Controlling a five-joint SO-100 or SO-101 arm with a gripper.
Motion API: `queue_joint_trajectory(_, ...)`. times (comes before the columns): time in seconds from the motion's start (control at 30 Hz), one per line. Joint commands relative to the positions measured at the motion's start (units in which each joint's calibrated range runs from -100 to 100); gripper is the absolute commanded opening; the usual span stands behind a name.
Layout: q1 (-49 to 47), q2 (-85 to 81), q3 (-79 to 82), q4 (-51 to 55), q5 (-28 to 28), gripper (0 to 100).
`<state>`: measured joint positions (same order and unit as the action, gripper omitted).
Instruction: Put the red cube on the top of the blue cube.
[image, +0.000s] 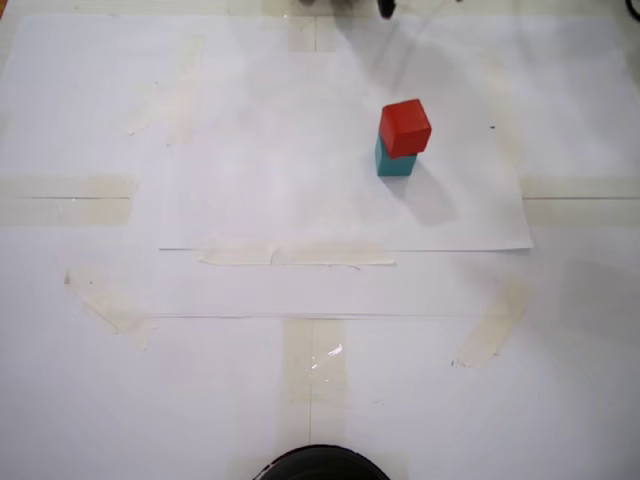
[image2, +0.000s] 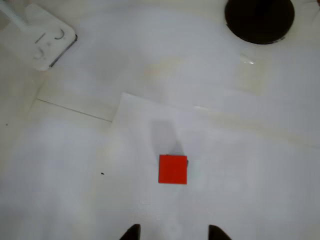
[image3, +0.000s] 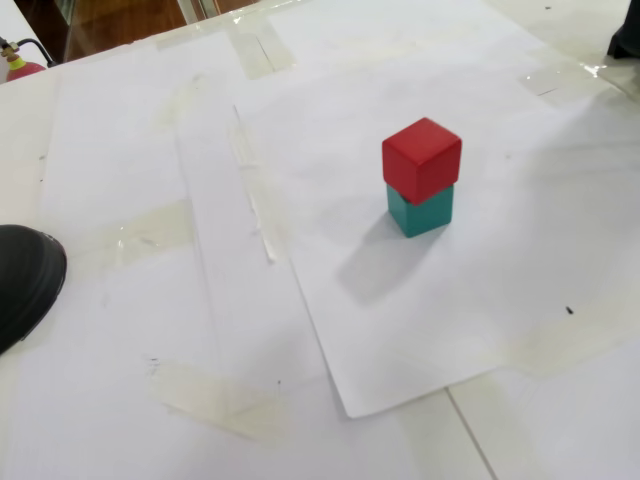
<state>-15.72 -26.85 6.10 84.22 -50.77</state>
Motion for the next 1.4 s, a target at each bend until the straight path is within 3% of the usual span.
queue_joint_trajectory(0.0,4.13,-15.98,11.38,0.37,2.0,10)
queue_joint_trajectory(0.1,7.92,-22.67,19.73,-0.85,4.05,0)
queue_joint_trajectory(0.5,17.53,-42.16,43.88,-1.75,3.96,0)
queue_joint_trajectory(0.97,17.46,-67.39,79.28,-13.08,0.78,0)
queue_joint_trajectory(1.37,17.68,-70.57,91.72,-18.63,0.29,0)
